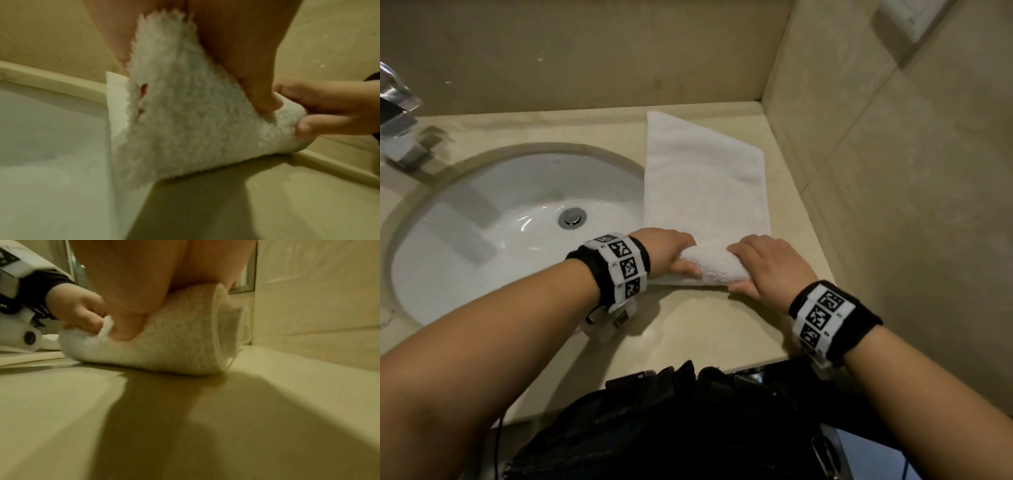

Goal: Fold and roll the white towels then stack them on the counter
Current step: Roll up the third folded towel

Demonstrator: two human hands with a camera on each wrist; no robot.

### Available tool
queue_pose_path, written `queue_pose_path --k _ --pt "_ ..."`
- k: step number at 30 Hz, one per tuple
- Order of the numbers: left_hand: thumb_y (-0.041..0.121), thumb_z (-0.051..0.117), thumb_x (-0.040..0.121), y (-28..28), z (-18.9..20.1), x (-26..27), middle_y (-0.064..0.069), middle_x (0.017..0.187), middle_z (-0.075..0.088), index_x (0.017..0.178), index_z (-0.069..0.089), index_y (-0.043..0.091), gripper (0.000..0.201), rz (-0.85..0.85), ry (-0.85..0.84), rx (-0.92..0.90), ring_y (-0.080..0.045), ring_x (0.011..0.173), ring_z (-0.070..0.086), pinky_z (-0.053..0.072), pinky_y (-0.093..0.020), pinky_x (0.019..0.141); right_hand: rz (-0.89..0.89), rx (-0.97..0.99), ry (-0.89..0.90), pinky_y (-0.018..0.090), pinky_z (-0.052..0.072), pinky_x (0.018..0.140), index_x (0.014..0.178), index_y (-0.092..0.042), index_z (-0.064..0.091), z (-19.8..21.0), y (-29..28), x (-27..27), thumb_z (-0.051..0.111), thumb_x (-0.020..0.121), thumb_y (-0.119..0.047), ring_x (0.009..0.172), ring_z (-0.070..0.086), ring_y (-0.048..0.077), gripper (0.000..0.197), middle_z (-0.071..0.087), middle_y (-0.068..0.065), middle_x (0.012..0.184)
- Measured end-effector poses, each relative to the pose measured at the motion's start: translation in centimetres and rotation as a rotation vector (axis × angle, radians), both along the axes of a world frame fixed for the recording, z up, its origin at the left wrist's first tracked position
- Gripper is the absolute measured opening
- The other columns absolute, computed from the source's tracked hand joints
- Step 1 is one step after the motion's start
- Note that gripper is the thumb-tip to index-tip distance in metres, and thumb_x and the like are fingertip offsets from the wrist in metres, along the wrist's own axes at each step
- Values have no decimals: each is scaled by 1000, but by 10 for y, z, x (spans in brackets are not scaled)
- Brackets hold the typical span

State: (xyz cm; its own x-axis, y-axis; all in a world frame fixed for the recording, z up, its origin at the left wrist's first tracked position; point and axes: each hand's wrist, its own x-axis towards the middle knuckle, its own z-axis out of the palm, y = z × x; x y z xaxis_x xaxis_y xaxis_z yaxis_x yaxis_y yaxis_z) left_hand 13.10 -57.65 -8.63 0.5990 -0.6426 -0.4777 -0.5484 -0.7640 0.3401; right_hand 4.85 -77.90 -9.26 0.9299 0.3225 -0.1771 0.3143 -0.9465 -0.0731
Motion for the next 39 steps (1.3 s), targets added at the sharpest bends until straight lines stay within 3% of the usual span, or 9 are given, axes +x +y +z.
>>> queue_pose_path --k 6,9,14,20,23,29,32,35,39 --pt "72 46 74 4 -11 -30 -5 124 50 134 30 19 82 -185 -489 48 -26 107 50 41 -38 92 -192 200 425 30 37 80 116 -20 53 0 2 29 43 90 -49 102 55 24 40 62 6 115" --pt "67 48 77 5 -17 -27 -5 129 47 138 25 20 81 -179 -444 95 -25 112 48 39 -36 94 -201 213 461 30 35 79 113 -21 53 -1 4 35 44 87 -53 100 54 22 42 61 5 113" --pt "62 51 79 1 -12 7 -4 121 56 127 42 23 62 -157 -104 10 -23 106 54 44 -36 90 3 63 -22 37 36 86 119 -15 51 -3 -1 2 60 72 -60 105 51 27 66 53 8 118" --pt "71 54 68 5 -19 -14 -6 126 48 132 38 17 85 -144 -497 -12 -27 109 48 38 -38 92 -182 183 221 32 40 74 114 -22 53 2 0 30 54 82 -52 94 56 23 44 61 4 111" --pt "63 55 75 4 -13 -6 -6 120 54 125 45 20 66 -90 -401 -29 -26 105 52 41 -36 87 -208 222 405 31 38 73 111 -25 53 7 -5 44 49 82 -58 91 55 21 44 63 3 106" --pt "69 47 75 -5 -3 21 5 103 63 114 49 30 55 -4 -61 23 -19 91 57 46 -34 79 -48 12 24 36 39 81 129 -22 42 1 -2 28 54 80 -54 106 52 28 59 53 6 120" --pt "72 43 73 -4 -1 14 -1 109 60 120 45 25 67 -57 -243 42 -23 94 56 42 -34 77 -162 54 174 33 37 83 130 -23 42 0 0 36 44 90 -46 112 52 28 46 55 6 124" --pt "76 46 66 6 -14 -9 -6 122 51 132 33 19 88 -171 -528 42 -28 108 49 37 -39 91 -211 209 433 28 33 82 124 -19 49 2 1 46 37 94 -44 112 52 27 40 58 9 123" --pt "67 51 75 11 -24 -14 -4 134 46 140 24 22 84 -140 -477 51 -26 120 44 32 -37 101 -227 247 422 28 34 81 120 -21 50 3 1 46 40 91 -49 107 53 24 42 58 6 122"
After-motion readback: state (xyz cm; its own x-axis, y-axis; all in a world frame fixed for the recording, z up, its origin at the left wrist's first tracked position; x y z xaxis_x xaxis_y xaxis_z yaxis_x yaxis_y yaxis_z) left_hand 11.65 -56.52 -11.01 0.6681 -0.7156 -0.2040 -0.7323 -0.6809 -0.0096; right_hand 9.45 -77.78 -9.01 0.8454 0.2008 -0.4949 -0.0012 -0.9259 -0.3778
